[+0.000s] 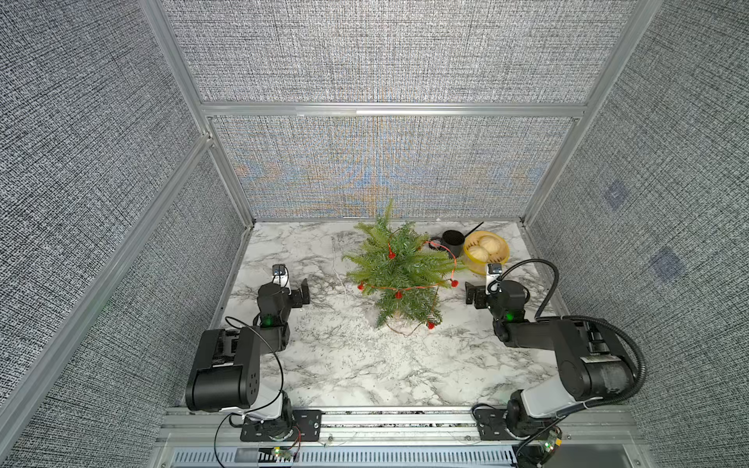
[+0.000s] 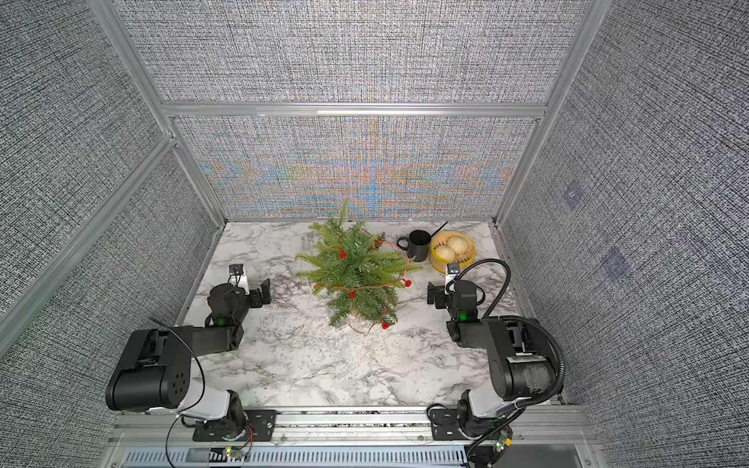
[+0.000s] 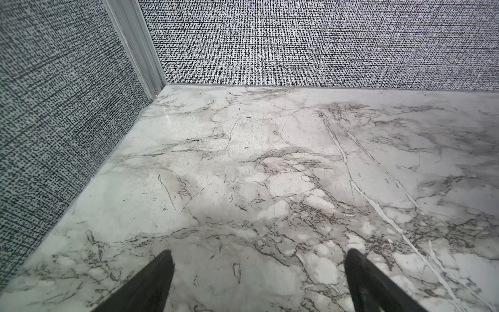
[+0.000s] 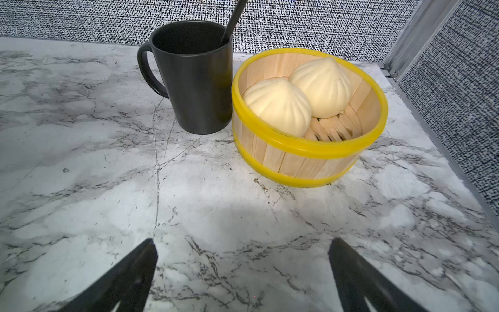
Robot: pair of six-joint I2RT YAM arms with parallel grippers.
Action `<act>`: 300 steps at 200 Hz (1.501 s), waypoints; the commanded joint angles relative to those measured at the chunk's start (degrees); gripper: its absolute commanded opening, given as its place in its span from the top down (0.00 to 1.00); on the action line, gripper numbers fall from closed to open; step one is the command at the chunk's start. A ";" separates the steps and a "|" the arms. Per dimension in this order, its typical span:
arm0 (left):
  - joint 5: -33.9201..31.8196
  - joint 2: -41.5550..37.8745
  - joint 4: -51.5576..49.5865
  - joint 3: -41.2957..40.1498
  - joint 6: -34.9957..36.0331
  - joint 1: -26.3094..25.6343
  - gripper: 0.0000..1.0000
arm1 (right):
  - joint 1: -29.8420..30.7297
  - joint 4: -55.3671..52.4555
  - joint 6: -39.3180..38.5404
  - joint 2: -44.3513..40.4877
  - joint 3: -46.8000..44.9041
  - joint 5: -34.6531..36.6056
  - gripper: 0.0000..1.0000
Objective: Remove string lights from the small christmas tree
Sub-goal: Pick up the light string from the Christmas tree.
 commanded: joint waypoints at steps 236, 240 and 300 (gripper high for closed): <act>0.60 -0.20 -0.61 0.66 0.00 0.08 0.01 | -0.30 1.18 0.45 -0.21 -0.10 -0.08 0.01; 0.60 -0.01 -0.75 0.88 -0.15 0.12 0.01 | -0.46 1.18 0.54 -0.20 -0.05 -0.30 0.01; -0.18 -3.09 3.12 -2.64 0.85 -0.24 0.01 | -0.10 3.26 0.26 -0.62 -1.52 0.55 0.01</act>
